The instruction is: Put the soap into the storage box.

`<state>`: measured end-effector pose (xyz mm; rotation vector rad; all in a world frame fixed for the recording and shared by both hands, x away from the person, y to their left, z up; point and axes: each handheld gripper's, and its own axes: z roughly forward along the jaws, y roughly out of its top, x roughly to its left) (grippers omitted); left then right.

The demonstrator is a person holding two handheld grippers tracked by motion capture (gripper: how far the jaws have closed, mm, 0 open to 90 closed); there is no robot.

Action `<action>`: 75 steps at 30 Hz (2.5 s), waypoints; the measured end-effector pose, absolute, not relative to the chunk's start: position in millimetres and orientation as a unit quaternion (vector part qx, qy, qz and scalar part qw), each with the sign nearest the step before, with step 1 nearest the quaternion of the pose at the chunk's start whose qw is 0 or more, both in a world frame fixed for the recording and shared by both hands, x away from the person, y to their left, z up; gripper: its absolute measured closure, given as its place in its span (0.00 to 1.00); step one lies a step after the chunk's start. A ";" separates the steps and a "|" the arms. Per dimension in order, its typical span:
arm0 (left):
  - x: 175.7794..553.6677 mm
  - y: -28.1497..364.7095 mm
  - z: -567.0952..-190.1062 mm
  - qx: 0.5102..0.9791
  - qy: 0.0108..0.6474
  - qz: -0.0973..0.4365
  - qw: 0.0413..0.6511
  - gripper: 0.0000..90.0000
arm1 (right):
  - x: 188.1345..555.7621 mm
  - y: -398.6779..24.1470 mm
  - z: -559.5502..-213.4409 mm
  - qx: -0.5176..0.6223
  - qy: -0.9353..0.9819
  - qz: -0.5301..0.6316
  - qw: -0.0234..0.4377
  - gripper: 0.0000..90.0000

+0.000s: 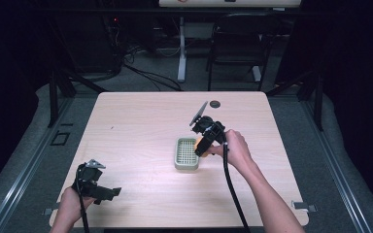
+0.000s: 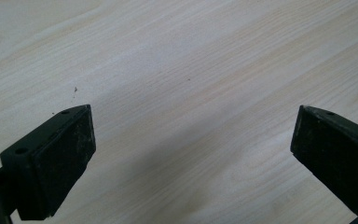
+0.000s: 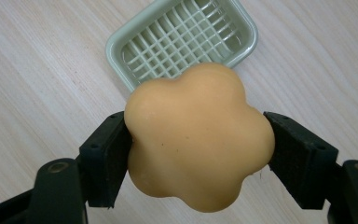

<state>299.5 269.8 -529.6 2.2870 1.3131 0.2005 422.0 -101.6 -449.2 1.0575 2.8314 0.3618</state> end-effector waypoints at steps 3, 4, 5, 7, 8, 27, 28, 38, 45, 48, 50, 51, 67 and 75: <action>299.5 270.3 -529.5 0.838 0.481 0.074 0.247 0.00 | 424.7 -97.7 -450.2 0.346 0.929 0.119 0.048 0.29; 299.6 270.4 -529.6 0.838 0.480 0.074 0.247 0.00 | 425.8 -96.5 -450.7 0.345 0.930 0.120 0.049 0.29; 299.5 270.3 -529.6 0.838 0.481 0.073 0.247 0.00 | 426.7 -95.1 -450.3 0.345 0.930 0.115 0.047 0.29; 299.4 270.2 -529.5 0.838 0.481 0.073 0.247 0.00 | 427.9 -92.3 -451.6 0.345 0.930 0.119 0.046 0.29; 299.4 270.2 -529.5 0.838 0.481 0.073 0.247 0.00 | 427.9 -92.3 -451.6 0.345 0.930 0.119 0.046 0.29; 299.3 270.3 -529.2 0.838 0.481 0.074 0.248 0.00 | 443.8 -67.5 -465.4 0.337 0.935 0.102 0.040 0.29; 299.2 270.3 -529.2 0.838 0.481 0.074 0.247 0.00 | 444.2 -66.4 -467.1 0.338 0.934 0.107 0.040 0.29; 299.4 270.8 -529.4 0.838 0.480 0.075 0.247 0.00 | 450.0 -56.5 -478.0 0.332 0.937 0.099 0.041 0.29; 299.2 270.8 -529.4 0.838 0.481 0.075 0.247 0.00 | 454.2 -50.3 -485.6 0.335 0.937 0.092 0.040 0.29; 299.2 270.6 -529.4 0.838 0.481 0.074 0.247 0.00 | 456.2 -48.5 -489.2 0.334 0.938 0.090 0.037 0.29; 299.3 270.4 -529.4 0.838 0.481 0.073 0.247 0.00 | 457.7 -47.2 -491.9 0.333 0.938 0.088 0.036 0.29; 299.4 270.5 -529.4 0.838 0.480 0.073 0.247 0.00 | 458.5 -46.5 -493.3 0.333 0.938 0.086 0.036 0.29; 299.4 270.8 -529.6 0.839 0.480 0.074 0.247 0.00 | 466.3 -39.4 -509.4 0.333 0.940 0.070 0.028 0.29; 299.2 270.4 -529.4 0.839 0.480 0.073 0.247 0.00 | 468.7 -39.0 -515.4 0.337 0.938 0.071 0.027 0.29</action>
